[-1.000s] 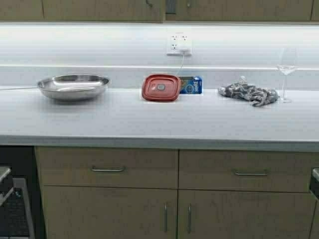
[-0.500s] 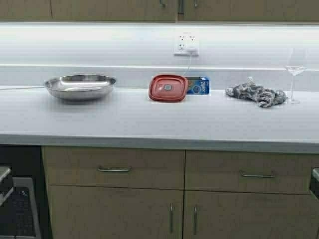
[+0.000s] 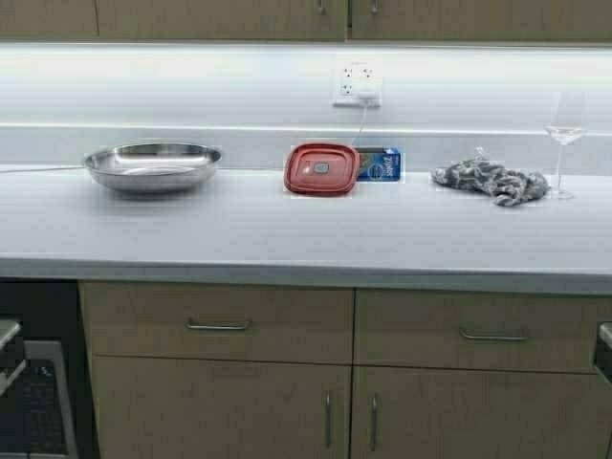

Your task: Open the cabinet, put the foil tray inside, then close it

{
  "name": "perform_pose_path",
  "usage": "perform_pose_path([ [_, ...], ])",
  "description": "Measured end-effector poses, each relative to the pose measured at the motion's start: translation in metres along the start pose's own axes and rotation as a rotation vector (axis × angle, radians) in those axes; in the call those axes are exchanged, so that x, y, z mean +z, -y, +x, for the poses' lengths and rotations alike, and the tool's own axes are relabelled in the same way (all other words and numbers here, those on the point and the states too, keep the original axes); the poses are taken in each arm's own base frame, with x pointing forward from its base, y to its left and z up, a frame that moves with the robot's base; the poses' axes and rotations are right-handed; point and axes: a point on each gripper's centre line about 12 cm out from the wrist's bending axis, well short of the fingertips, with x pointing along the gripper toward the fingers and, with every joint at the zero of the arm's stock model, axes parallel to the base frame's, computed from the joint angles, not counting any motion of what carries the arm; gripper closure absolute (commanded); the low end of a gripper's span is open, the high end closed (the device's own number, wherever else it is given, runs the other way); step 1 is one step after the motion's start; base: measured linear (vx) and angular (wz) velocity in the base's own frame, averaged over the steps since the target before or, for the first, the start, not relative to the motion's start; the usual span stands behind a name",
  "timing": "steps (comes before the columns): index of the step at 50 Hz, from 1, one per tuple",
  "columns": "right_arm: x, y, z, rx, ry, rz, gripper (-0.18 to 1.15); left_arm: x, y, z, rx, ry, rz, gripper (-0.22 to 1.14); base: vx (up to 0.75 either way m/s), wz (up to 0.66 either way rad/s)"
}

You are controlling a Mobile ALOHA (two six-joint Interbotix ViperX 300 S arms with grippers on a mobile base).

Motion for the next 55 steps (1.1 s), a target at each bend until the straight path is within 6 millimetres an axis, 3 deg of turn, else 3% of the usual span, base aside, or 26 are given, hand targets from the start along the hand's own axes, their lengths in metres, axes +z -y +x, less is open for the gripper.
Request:
perform_pose_path([
  [55,-0.0023,0.0002,0.0015,0.0,-0.008,-0.001,0.9,-0.0009,0.0009,0.0,-0.01,0.011,0.001,0.87,0.0,0.0],
])
